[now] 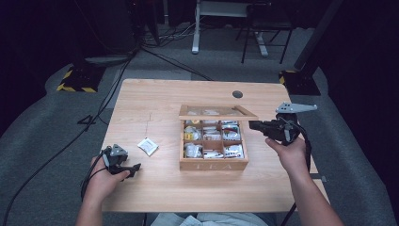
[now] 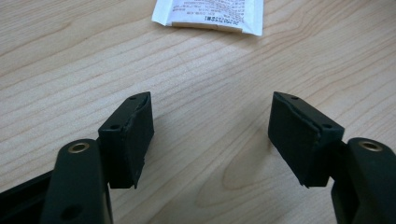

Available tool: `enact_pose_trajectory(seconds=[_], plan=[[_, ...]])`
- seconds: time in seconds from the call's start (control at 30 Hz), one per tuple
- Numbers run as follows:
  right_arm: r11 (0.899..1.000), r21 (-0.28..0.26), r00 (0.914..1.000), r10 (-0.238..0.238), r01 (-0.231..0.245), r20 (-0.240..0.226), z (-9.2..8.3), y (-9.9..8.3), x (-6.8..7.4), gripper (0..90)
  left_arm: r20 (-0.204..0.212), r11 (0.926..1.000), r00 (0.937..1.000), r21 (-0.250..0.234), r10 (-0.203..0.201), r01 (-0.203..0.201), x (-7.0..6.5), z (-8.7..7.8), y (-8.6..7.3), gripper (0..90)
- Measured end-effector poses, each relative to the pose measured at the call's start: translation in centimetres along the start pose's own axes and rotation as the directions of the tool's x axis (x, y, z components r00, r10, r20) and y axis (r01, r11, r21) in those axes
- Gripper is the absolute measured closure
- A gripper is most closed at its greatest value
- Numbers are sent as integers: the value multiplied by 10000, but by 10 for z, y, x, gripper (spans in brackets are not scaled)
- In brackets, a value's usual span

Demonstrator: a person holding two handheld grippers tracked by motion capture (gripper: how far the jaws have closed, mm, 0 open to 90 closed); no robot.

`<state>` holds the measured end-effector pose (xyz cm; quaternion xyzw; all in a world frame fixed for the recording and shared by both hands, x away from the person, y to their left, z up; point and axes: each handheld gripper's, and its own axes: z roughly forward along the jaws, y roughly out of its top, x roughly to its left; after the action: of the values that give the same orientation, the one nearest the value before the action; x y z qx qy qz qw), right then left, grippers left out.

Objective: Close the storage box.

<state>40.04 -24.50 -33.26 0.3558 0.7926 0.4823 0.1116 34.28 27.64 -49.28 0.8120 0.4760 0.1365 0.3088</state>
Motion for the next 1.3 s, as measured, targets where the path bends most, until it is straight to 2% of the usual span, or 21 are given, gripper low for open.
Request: enact_pose_trajectory(seconds=[0.17, 0.27, 0.37, 0.43, 0.6, 0.77, 0.97, 1.3], plan=[[9998, 195, 10000, -14, 15, -53, -2, 0, 0, 860, 212, 9994, 9998, -339, 17, -10, 2, 1, -4, 262], [9994, 349, 10000, 26, -24, -61, -3, -1, 0, 855, 217, 9987, 9996, -478, 181, -171, 3, 3, -5, 228], [9987, 512, 10000, 42, -40, -38, -4, -1, 1, 847, 47, 9964, 9981, -591, 617, -613, 2, 6, -7, 204], [9979, 649, 10000, 47, -44, -53, -4, -2, 2, 842, 5, 9954, 9976, -659, 696, -694, 2, 7, -7, 179], [9959, 896, 9999, 107, -102, -55, -5, -3, 3, 836, 10, 9946, 9973, -742, 731, -728, 2, 8, -7, 163], [9904, 1379, 10000, 29, -32, 27, -5, -4, 6, 828, 11, 9945, 9973, -748, 734, -731, 2, 8, -7, 163], [9872, 1593, 9997, -154, 120, 199, -9, -4, 9, 828, 45, 9947, 9975, -748, 710, -705, 2, 8, -7, 163], [9787, 2035, 9994, -300, 254, 198, -7, -12, 12, 828, 44, 9949, 9978, -760, 668, -662, 2, 9, -7, 163]])
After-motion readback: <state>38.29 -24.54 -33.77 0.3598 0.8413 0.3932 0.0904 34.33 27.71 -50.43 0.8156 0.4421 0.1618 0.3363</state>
